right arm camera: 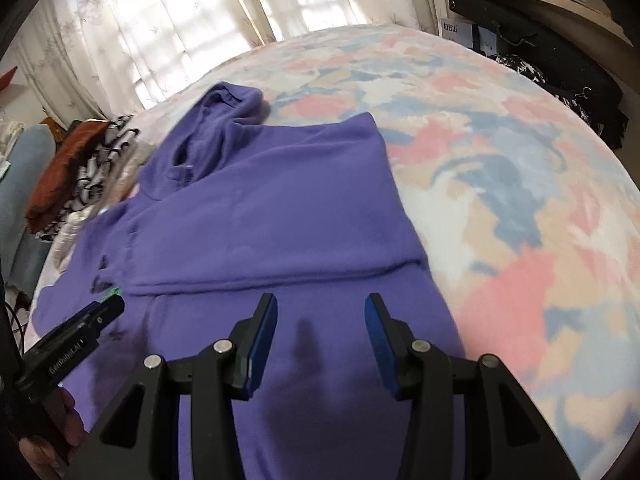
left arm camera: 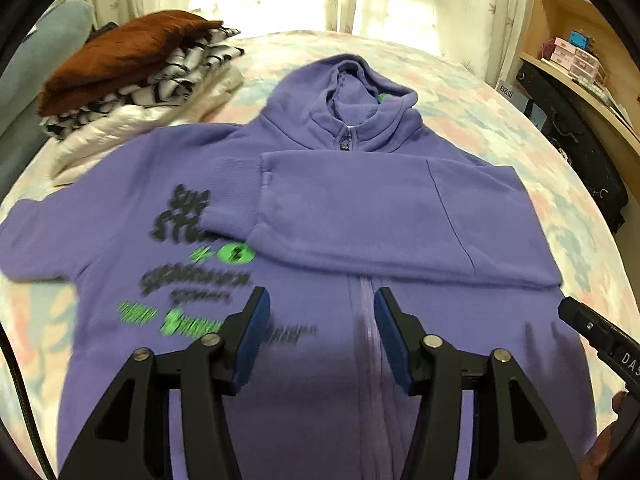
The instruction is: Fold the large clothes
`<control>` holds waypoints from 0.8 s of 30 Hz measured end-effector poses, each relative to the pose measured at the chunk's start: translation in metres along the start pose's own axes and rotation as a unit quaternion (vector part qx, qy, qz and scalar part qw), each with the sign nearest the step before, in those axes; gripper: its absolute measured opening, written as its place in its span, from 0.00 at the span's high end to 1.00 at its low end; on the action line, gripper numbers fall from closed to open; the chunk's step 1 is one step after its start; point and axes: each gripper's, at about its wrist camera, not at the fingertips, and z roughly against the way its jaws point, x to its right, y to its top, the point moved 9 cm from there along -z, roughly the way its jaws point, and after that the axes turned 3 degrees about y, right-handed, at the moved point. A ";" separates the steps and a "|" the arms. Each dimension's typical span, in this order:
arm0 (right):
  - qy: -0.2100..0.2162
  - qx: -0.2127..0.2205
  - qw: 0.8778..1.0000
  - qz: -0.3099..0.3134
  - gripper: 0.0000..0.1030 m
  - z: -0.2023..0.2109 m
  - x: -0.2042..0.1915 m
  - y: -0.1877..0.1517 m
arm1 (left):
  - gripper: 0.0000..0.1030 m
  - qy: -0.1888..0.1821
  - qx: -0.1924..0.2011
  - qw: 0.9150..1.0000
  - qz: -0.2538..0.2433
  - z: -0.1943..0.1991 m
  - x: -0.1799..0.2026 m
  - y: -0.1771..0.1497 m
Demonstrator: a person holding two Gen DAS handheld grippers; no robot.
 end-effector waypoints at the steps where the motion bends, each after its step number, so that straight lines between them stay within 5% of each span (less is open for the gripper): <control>1: 0.004 0.001 1.000 -0.001 0.56 0.007 -0.004 -0.004 | 0.46 0.000 0.002 1.000 0.001 0.008 -0.002 -0.004; 11: 0.074 -0.011 0.997 0.006 0.56 0.067 -0.054 -0.061 | 0.41 0.010 0.026 0.999 -0.019 0.099 -0.030 -0.055; 24: 0.093 0.010 0.990 0.104 0.56 0.116 -0.134 -0.096 | 0.37 0.023 0.062 0.997 0.031 0.165 -0.112 -0.079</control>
